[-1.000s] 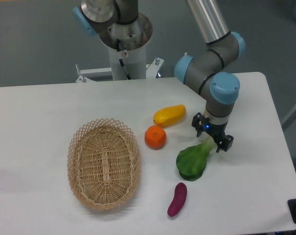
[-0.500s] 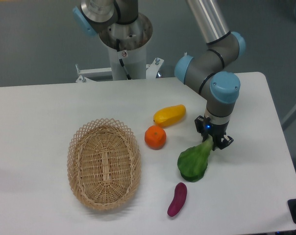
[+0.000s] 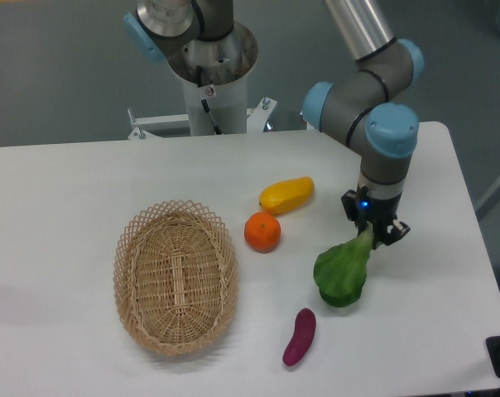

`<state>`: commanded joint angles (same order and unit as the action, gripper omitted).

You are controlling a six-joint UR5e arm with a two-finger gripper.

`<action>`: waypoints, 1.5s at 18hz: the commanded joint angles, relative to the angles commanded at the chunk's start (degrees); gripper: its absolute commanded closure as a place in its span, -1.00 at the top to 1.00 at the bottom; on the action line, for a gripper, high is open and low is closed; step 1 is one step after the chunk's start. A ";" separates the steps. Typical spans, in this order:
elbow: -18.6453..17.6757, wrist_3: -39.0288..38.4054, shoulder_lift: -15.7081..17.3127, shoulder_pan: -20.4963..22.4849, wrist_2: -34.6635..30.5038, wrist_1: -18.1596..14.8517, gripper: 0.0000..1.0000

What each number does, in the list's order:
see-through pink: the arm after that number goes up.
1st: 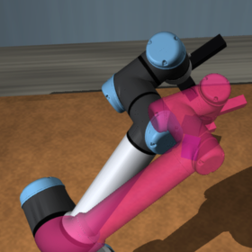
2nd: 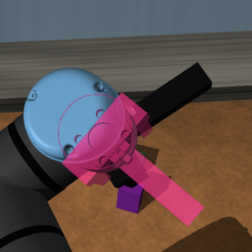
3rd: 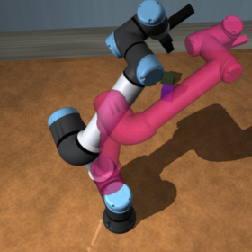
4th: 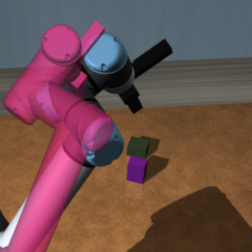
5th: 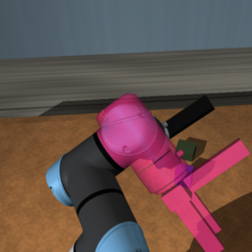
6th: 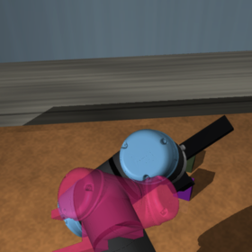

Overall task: Pick up the green vegetable from the table
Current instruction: 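Lift the gripped bok choy up off the table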

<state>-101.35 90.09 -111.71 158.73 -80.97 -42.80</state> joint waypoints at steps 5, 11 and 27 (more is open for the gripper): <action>4.57 -2.80 2.64 1.06 7.75 -5.71 -0.26; 6.16 -12.82 5.54 -1.22 13.55 -6.42 -0.25; 7.83 -22.85 6.42 -6.06 13.64 -6.16 -0.25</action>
<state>-93.52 67.24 -105.29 152.67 -67.32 -48.96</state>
